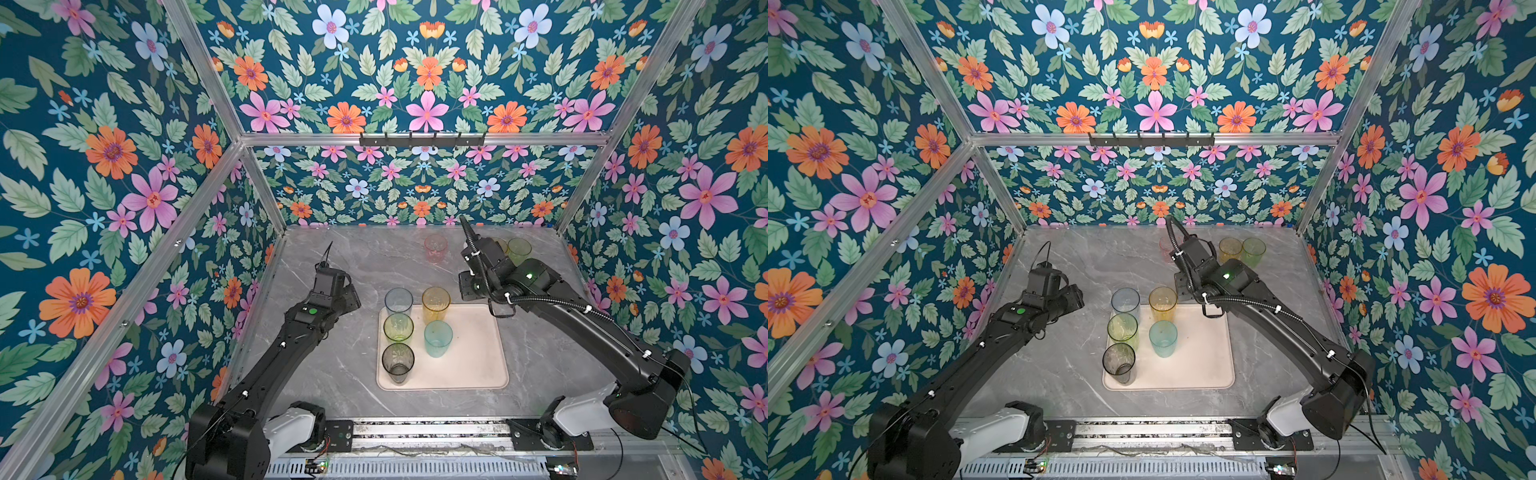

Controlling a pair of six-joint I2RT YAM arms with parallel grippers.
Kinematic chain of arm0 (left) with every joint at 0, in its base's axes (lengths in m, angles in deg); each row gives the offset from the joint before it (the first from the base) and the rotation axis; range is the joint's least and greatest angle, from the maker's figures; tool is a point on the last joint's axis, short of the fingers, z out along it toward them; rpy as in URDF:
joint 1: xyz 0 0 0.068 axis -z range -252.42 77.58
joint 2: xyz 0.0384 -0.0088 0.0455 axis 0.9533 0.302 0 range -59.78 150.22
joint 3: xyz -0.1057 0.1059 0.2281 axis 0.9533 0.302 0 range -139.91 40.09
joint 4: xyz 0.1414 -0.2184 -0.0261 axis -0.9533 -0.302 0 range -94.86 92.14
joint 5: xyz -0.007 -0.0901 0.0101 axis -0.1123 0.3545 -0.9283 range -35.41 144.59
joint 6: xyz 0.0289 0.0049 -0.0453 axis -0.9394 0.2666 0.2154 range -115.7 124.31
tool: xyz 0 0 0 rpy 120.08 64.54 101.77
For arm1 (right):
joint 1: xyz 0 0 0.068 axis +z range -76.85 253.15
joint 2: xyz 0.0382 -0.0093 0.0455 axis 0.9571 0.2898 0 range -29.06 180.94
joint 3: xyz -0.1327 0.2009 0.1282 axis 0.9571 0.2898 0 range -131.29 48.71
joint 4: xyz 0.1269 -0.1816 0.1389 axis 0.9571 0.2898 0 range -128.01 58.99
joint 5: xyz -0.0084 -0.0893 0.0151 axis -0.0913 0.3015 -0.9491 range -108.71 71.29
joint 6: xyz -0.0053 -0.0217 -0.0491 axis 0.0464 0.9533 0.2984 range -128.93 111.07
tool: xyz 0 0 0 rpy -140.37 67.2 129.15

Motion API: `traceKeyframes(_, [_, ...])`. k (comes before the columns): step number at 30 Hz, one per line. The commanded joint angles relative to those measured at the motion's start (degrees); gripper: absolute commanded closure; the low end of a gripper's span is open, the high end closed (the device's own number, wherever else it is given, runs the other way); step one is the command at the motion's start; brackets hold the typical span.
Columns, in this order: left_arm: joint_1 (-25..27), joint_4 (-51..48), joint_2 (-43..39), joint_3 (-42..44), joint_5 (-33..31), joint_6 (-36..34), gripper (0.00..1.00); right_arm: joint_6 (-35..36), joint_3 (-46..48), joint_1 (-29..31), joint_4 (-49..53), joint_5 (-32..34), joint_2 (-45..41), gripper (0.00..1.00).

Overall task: Place the glasses into the tray
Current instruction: 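Raise the right gripper and move it toward the pink and clear glasses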

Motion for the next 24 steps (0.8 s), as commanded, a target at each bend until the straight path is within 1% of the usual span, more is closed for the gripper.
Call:
traceKeyframes(1, [0.0,0.1,-0.3,0.1,-0.9,-0.3,0.32,2.5,-1.8,-3.2,-0.3,-0.1,1.0,0.64])
traceKeyframes(5, [-0.1,0.0,-0.5,0.4,-1.0,-0.3,0.32,2.9,-3.5,-8.1,-1.7,-2.2,2.7,0.64])
traceKeyframes(13, [-0.1,0.0,-0.6,0.5,-0.8,-0.2,0.31,3.3,-7.1,-15.1,-2.2,-6.0,7.1,0.63])
traceKeyframes(21, [-0.1,0.3,-0.4,0.3,-0.3,-0.1,0.31,3.6,-9.6,-19.5,-2.9,-8.6,11.8,0.62])
traceKeyframes(24, [-0.1,0.3,-0.4,0.3,-0.4,0.0,0.31,3.5,-11.0,-20.9,-3.0,-10.0,15.1,0.62])
